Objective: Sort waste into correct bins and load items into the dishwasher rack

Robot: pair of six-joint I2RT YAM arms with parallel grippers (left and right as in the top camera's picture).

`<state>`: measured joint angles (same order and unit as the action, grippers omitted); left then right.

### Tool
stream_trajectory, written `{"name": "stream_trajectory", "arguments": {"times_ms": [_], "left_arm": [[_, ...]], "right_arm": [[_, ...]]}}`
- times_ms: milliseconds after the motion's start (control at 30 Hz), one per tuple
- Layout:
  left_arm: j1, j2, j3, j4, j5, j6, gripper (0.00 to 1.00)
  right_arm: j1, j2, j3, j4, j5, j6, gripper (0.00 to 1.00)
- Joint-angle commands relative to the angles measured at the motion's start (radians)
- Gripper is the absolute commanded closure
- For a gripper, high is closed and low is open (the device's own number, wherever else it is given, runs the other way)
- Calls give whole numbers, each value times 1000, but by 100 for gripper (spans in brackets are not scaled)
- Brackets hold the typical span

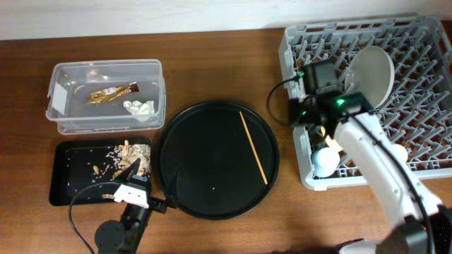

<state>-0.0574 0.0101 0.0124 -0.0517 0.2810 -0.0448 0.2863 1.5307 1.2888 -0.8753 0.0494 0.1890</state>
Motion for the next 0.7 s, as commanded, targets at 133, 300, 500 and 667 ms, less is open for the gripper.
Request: {"name": "stream_trajectory", "arguments": {"times_ms": [133, 300, 500, 667], "left_arm": [[6, -5, -3, -5, 8, 13, 1], [6, -5, -3, -5, 8, 13, 0], [6, -5, -3, -5, 8, 13, 1], [6, -5, -3, -5, 8, 13, 1]], "right_arm": [[239, 289, -108, 84, -38, 101, 58], [230, 352, -108, 76, -85, 101, 85], [220, 166, -65, 33, -90, 104, 96], [-22, -126, -46, 93, 283, 103, 96]]}}
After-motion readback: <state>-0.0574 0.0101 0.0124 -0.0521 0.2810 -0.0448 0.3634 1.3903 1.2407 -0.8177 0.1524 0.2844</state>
